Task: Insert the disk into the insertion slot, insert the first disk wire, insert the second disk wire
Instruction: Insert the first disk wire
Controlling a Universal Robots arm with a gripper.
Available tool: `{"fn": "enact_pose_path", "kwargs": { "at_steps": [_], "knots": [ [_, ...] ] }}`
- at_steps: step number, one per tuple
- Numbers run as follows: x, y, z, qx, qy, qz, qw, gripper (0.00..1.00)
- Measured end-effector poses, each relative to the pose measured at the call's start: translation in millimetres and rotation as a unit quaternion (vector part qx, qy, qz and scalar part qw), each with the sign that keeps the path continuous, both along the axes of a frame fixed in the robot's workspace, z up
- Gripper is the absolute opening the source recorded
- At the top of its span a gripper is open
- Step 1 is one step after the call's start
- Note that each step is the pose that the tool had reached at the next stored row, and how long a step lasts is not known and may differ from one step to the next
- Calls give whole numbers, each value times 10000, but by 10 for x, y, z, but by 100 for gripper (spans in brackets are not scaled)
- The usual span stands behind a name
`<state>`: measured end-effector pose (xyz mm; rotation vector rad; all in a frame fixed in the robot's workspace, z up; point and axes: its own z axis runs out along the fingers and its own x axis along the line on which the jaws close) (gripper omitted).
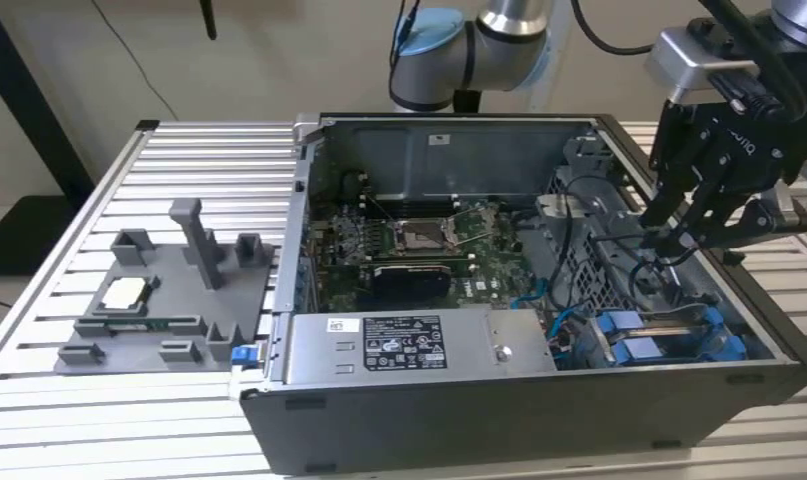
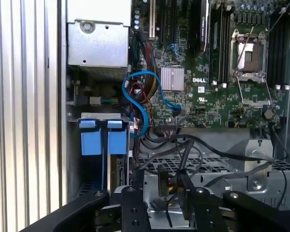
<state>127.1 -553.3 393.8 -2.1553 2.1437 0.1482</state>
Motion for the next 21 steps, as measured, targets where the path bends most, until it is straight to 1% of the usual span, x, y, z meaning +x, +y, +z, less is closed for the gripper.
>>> {"fn": "enact_pose_path", "kwargs": {
  "at_steps": [2, 3, 4, 6, 7, 8, 9, 10, 12, 13, 14, 16, 21],
  "knots": [
    [0, -1, -19, 30, -10, 0, 10000, 40],
    [0, -1, -21, 60, -11, 0, 10000, 38],
    [0, 0, -23, 70, -11, 0, 10000, 38],
    [0, 0, -23, 72, -11, 0, 10000, 25],
    [-1, 0, -23, 73, -10, 0, 10000, 25],
    [-1, -1, -23, 69, -8, -1, 10000, 20],
    [-1, -1, -24, 43, -8, -1, 10000, 19],
    [0, -4, -25, -16, -7, 0, 10000, 19],
    [1, -17, -24, -161, -8, 0, 9999, 19],
    [2, -24, -25, -222, -8, 0, 9998, 19],
    [3, -31, -31, -249, -7, 0, 9997, 19],
    [13, -47, -55, -266, -8, 0, 9996, 19],
    [77, -91, -106, -274, -8, 0, 9996, 19]
  ]
}}
